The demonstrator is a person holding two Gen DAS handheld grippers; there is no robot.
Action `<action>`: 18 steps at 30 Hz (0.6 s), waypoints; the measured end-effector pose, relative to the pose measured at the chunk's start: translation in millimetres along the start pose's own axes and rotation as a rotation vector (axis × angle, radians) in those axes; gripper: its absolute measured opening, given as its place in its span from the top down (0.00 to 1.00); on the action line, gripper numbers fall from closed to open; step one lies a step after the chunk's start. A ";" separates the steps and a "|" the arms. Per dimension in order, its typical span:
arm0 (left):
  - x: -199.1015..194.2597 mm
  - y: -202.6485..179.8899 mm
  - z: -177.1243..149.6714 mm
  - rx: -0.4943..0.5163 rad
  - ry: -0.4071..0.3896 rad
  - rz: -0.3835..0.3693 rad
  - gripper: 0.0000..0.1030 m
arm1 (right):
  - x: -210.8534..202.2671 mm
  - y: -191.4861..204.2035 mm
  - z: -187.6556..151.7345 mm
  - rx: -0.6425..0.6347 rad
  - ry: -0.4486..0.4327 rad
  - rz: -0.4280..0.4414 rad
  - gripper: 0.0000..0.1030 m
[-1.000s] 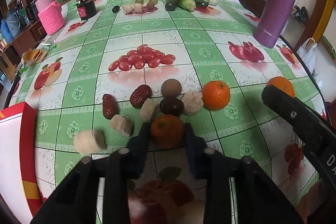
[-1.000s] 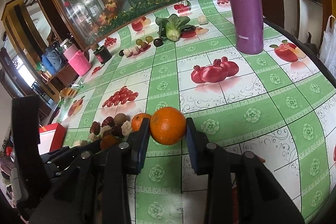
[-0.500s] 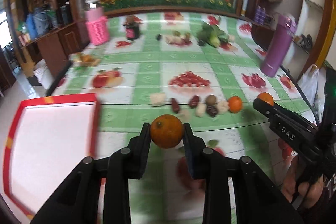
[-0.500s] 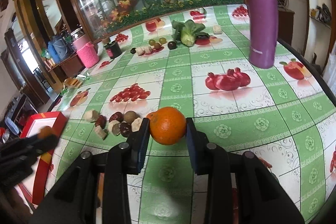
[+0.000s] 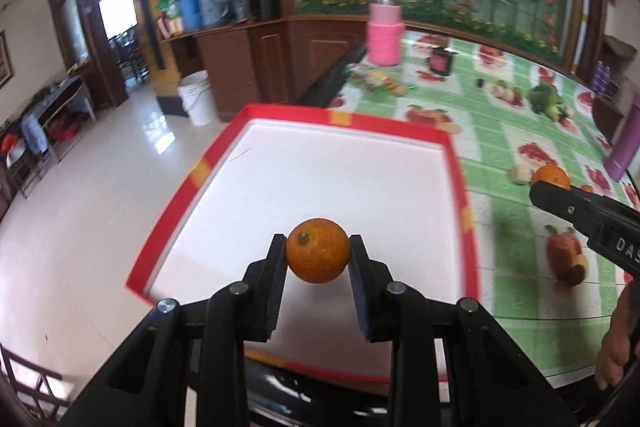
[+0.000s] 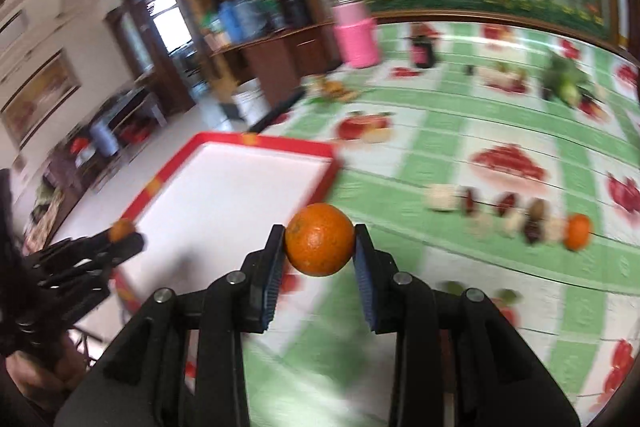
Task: Organize fruits
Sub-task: 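Carry both held oranges over the red-rimmed white tray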
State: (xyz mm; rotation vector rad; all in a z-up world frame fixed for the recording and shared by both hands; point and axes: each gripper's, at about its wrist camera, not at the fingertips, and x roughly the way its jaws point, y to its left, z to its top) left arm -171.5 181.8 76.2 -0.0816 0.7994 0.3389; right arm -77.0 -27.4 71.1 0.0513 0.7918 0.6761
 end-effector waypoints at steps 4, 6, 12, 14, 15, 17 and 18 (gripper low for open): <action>3.6 22.5 -11.5 -0.032 0.010 0.038 0.71 | 34.0 45.7 0.0 -0.073 0.077 0.067 0.65; 6.0 31.4 -15.6 -0.042 0.013 0.060 0.71 | 49.1 60.0 -5.2 -0.087 0.120 0.084 0.65; 18.6 43.1 -20.3 -0.047 0.016 0.109 0.71 | 87.2 71.7 -21.0 -0.092 0.241 0.078 0.65; 22.6 44.0 -21.8 -0.040 0.016 0.133 0.71 | 94.2 77.1 -23.6 -0.108 0.264 0.068 0.65; 25.2 45.2 -22.7 -0.041 0.022 0.137 0.71 | 95.9 78.2 -24.0 -0.116 0.266 0.063 0.65; 28.4 48.3 -24.9 -0.054 0.031 0.137 0.70 | 98.2 81.4 -23.4 -0.135 0.266 0.045 0.65; 30.4 50.9 -26.3 -0.063 0.040 0.144 0.70 | 99.7 82.3 -22.1 -0.145 0.269 0.038 0.65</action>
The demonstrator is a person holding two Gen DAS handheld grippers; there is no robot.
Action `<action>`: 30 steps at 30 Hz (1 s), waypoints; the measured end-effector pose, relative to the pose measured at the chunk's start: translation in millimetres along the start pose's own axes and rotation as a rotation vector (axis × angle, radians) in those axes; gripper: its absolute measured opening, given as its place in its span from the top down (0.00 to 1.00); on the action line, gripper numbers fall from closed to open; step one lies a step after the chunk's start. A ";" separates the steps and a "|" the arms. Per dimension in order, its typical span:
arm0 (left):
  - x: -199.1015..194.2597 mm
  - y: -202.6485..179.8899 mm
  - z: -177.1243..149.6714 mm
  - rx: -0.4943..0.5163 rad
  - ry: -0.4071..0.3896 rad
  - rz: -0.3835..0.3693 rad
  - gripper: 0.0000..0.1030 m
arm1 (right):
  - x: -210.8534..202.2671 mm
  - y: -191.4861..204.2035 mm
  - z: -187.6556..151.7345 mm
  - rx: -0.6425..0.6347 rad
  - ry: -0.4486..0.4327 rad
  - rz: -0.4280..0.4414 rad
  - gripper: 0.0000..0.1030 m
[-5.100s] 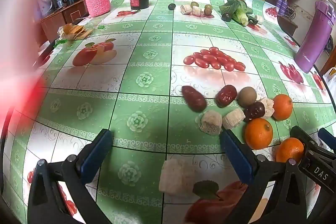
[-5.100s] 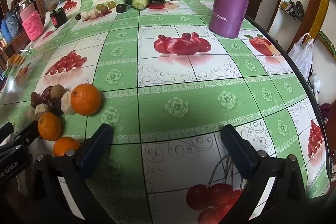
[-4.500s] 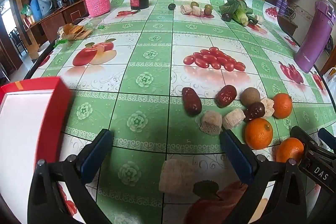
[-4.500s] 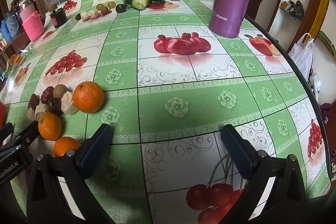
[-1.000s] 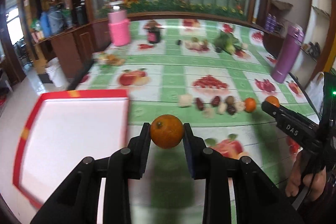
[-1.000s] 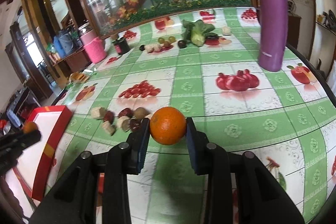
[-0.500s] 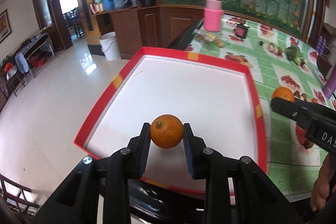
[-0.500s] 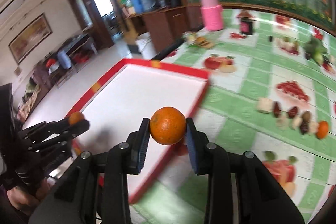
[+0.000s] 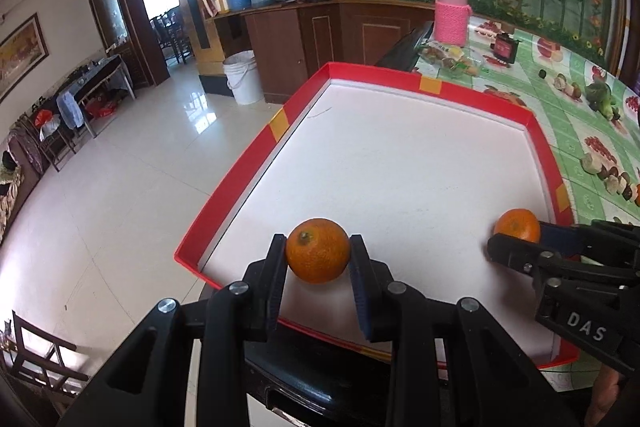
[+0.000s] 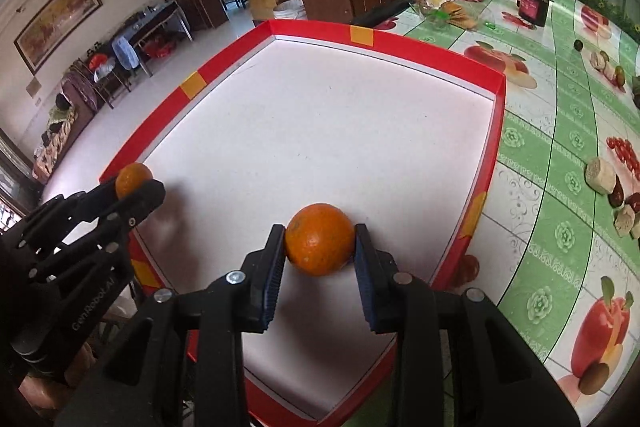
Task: Organize fruits
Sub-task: 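Carry both held oranges over the red-rimmed white tray, then open both tools to drop the oranges into the tray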
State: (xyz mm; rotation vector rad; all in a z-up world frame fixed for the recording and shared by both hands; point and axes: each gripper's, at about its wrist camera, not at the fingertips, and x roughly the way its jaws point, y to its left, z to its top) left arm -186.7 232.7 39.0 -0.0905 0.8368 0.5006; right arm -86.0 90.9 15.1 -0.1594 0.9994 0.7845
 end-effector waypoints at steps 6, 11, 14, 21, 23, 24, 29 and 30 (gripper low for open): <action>-15.8 20.5 -3.4 -0.087 -0.002 0.013 0.54 | 2.1 -2.3 3.9 0.027 0.029 -0.021 0.62; -51.7 33.7 -4.6 -0.128 -0.084 0.038 0.35 | -1.2 -0.2 2.7 0.030 0.059 -0.037 0.44; -65.8 37.6 -5.9 -0.144 -0.107 0.033 0.35 | -2.4 4.6 -2.1 0.023 0.082 -0.050 0.41; -90.0 36.4 -11.5 -0.150 -0.144 0.014 0.31 | -3.8 28.7 -13.0 -0.069 0.153 -0.119 0.40; -97.6 36.7 -14.1 -0.148 -0.155 0.011 0.30 | -5.9 33.9 -17.7 -0.084 0.166 -0.123 0.40; -99.3 36.5 -14.3 -0.148 -0.159 0.011 0.29 | -6.8 36.0 -19.7 -0.089 0.172 -0.123 0.40; -113.1 41.8 -19.8 -0.148 -0.184 0.015 0.24 | -15.7 38.3 -31.3 -0.061 0.181 -0.127 0.40; -115.1 43.1 -20.7 -0.149 -0.188 0.017 0.24 | -17.4 37.0 -32.9 -0.055 0.181 -0.125 0.40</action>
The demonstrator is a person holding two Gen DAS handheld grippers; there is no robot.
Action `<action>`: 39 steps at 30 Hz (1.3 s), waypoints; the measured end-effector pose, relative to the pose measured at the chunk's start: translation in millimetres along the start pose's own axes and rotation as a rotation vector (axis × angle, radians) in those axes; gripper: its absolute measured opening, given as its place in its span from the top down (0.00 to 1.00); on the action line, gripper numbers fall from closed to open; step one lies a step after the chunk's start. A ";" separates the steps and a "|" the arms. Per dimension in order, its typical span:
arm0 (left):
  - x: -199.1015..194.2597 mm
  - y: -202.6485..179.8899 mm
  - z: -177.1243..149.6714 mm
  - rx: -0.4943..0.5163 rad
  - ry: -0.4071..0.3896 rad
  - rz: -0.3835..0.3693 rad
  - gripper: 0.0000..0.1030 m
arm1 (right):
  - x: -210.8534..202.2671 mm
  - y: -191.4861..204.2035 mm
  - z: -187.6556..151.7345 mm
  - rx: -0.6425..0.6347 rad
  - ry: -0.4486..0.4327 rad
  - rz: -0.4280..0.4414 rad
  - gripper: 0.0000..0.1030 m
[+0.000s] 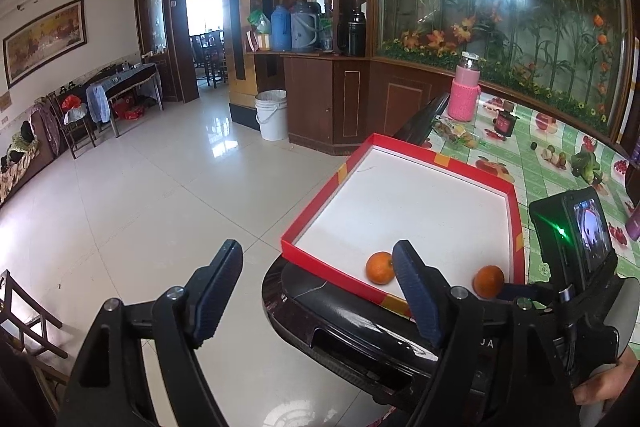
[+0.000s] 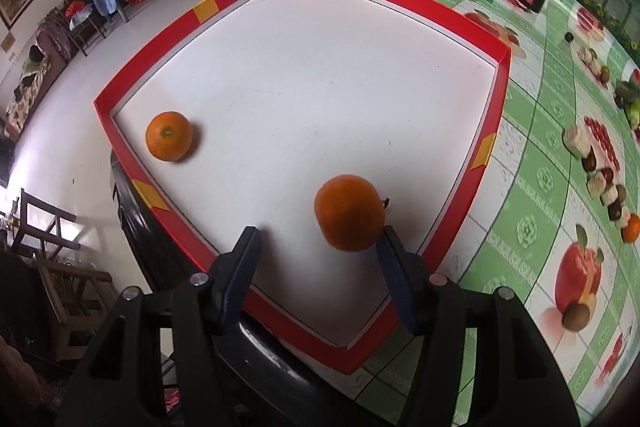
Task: Organize fruits
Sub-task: 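Open both tools to drop the oranges into the tray, then move both tools back to the fruit pile on the table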
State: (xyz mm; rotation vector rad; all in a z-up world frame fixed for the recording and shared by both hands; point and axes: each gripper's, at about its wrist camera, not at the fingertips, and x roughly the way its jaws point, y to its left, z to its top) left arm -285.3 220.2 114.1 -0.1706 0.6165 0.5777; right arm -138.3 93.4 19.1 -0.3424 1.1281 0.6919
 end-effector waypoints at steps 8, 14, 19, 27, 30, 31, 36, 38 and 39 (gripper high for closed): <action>-2.5 -11.9 -2.6 0.034 0.008 -0.016 0.24 | -41.4 -30.6 -8.1 0.081 -0.111 0.064 0.40; -7.1 -41.8 1.7 0.104 0.007 -0.072 0.23 | -98.2 -89.2 -14.5 0.186 -0.242 0.008 0.35; -7.6 -79.0 15.6 0.185 0.001 -0.147 0.23 | -146.2 -152.2 -34.2 0.298 -0.315 -0.075 0.35; 9.6 -140.4 31.0 0.276 0.024 -0.269 0.23 | -202.1 -237.7 -87.7 0.449 -0.405 -0.187 0.28; 21.7 -159.9 25.0 0.310 0.056 -0.294 0.23 | -199.3 -254.1 -106.0 0.474 -0.401 -0.206 0.28; 27.5 -168.3 21.6 0.326 0.072 -0.301 0.23 | -193.9 -258.2 -112.0 0.473 -0.393 -0.214 0.28; 52.6 -207.4 3.1 0.413 0.158 -0.344 0.23 | -154.1 -272.3 -130.8 0.454 -0.337 -0.257 0.28; 59.4 -221.8 -1.6 0.446 0.179 -0.365 0.23 | -134.3 -281.3 -133.1 0.464 -0.305 -0.256 0.28; 61.7 -226.8 -2.1 0.459 0.183 -0.369 0.23 | -126.4 -286.1 -132.8 0.472 -0.291 -0.255 0.28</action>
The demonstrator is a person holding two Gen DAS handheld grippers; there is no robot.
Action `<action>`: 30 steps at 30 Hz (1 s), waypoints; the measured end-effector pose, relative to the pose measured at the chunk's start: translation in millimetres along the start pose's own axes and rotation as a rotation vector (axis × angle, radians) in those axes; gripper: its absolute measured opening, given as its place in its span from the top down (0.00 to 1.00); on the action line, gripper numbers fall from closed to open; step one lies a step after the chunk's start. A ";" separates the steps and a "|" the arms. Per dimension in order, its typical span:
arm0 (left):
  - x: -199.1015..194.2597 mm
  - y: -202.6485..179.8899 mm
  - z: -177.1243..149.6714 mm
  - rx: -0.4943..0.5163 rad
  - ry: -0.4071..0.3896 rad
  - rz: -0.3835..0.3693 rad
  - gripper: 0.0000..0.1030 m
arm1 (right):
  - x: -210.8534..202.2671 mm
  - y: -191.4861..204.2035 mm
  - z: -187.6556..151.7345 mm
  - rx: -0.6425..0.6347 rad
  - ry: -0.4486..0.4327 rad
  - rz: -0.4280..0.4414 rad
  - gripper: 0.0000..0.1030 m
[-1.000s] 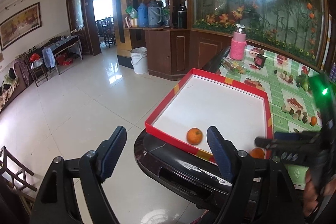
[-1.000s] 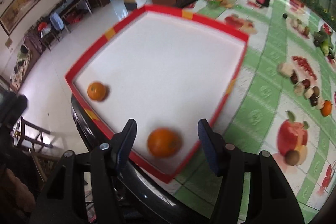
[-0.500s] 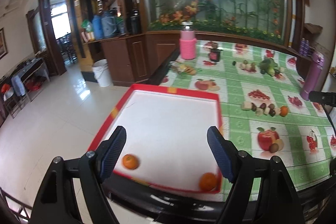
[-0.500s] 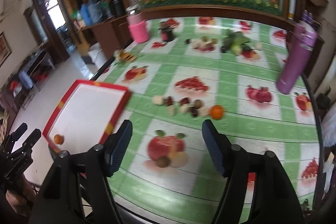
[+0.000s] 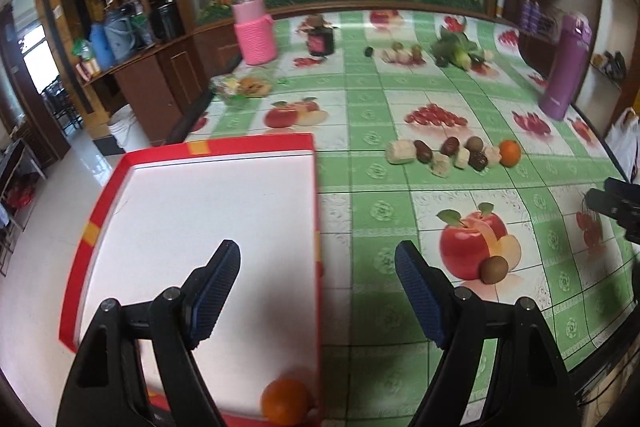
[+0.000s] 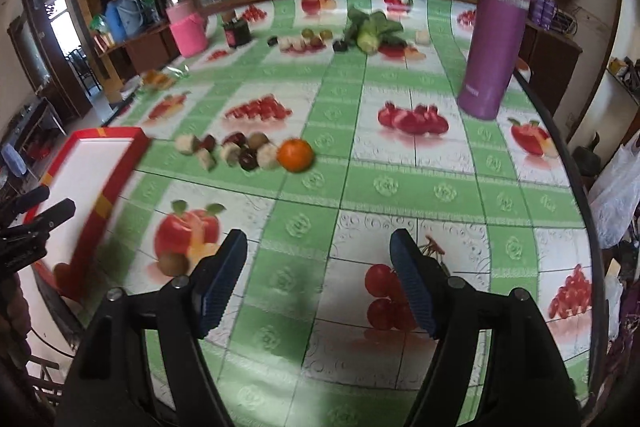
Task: Organize fruits
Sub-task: 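Move both tools back to the fruit pile on the table, then grasp an orange with the right tool while the left tool grasps the brown kiwi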
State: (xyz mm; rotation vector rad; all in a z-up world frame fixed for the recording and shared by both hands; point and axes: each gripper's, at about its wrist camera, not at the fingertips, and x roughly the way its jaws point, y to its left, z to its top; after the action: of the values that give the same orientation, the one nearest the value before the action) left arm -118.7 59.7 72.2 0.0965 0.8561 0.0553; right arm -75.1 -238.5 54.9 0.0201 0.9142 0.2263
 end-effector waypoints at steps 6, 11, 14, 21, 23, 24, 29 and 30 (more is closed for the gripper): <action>16.0 -13.1 15.3 0.041 0.034 -0.048 0.23 | 39.7 -2.6 12.9 0.005 0.051 0.013 0.28; 15.1 -34.6 11.6 0.080 0.052 -0.128 0.23 | 57.2 -1.1 30.6 0.007 0.048 0.036 0.28; 9.9 -49.3 6.7 0.104 0.062 -0.205 0.23 | 65.1 1.0 40.3 0.012 0.040 0.057 0.28; 4.3 -71.7 0.7 0.147 0.072 -0.326 0.23 | 86.4 8.1 59.8 0.041 0.030 0.099 0.28; 5.9 -73.3 -2.3 0.152 0.077 -0.342 0.23 | 94.9 7.5 63.9 0.063 0.038 0.114 0.30; 7.5 -73.4 -3.5 0.151 0.082 -0.354 0.23 | 98.4 6.1 64.9 0.076 0.043 0.127 0.35; 14.1 -78.8 -9.0 0.158 0.108 -0.385 0.33 | 111.2 4.2 63.7 0.089 0.065 0.147 0.50; 15.7 -82.0 -9.9 0.165 0.115 -0.394 0.34 | 111.3 5.7 63.4 0.073 0.063 0.146 0.51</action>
State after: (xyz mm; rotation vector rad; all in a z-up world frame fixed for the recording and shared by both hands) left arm -115.1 -19.8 45.2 0.0781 0.9810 -0.3831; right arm 39.2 -205.4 7.2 0.1485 0.9847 0.3302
